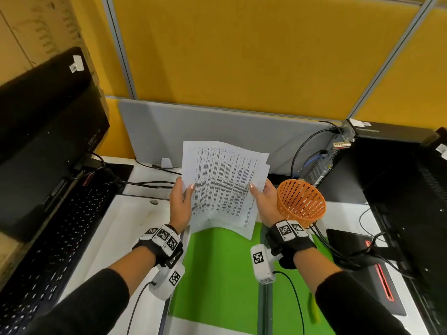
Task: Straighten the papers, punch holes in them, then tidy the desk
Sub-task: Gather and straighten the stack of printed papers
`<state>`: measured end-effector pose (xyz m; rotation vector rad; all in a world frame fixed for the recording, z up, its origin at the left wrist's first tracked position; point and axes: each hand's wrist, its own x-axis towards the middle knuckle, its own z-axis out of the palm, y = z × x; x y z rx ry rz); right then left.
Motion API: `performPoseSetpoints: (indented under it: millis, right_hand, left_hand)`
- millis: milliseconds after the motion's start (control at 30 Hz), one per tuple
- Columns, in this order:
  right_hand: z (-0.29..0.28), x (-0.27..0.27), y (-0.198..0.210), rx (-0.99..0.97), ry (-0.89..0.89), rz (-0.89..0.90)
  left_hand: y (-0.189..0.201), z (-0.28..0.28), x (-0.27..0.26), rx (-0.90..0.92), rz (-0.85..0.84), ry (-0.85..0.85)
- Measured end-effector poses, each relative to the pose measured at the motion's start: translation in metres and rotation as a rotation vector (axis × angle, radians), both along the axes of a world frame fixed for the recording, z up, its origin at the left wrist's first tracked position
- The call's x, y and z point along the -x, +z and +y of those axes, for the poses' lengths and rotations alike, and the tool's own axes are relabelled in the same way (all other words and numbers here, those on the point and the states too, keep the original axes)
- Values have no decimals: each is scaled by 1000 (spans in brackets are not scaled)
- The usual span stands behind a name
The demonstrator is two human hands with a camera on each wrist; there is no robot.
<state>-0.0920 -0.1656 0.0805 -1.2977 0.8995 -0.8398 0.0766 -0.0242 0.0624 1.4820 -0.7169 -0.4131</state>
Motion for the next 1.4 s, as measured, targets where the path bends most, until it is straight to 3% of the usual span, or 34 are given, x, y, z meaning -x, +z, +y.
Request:
performPoseSetpoints:
  millis: [100,300,467,633,800,1000,1167,1400]
  right_hand:
    - [3,4,-5,-24,6,-15]
    - [9,14,-27,-53,7,137]
    - [2,9,-19,-44,-40,89]
    - [5,12,-34,-20,63,121]
    - [8,11,-36,21,73,157]
    - [5,6,-29,58,41,78]
    - [12,11,-49,51,44,164]
    - [11,13,-55,62,49,144]
  left_hand:
    - [-5,1,2,-5,20,-23]
    - [-21,7,8,-92,44,-44]
    - [-13,1,6,-33,88,-19]
    - [-28,5,7,-91,117,-107]
    - [-26,2,10,-102,90,-106]
    - [-21,-6,9,-61,64,-74]
    - [-46,-1,15,-184,15,-110]
    - [-46,-4,19,-215,-16,-92]
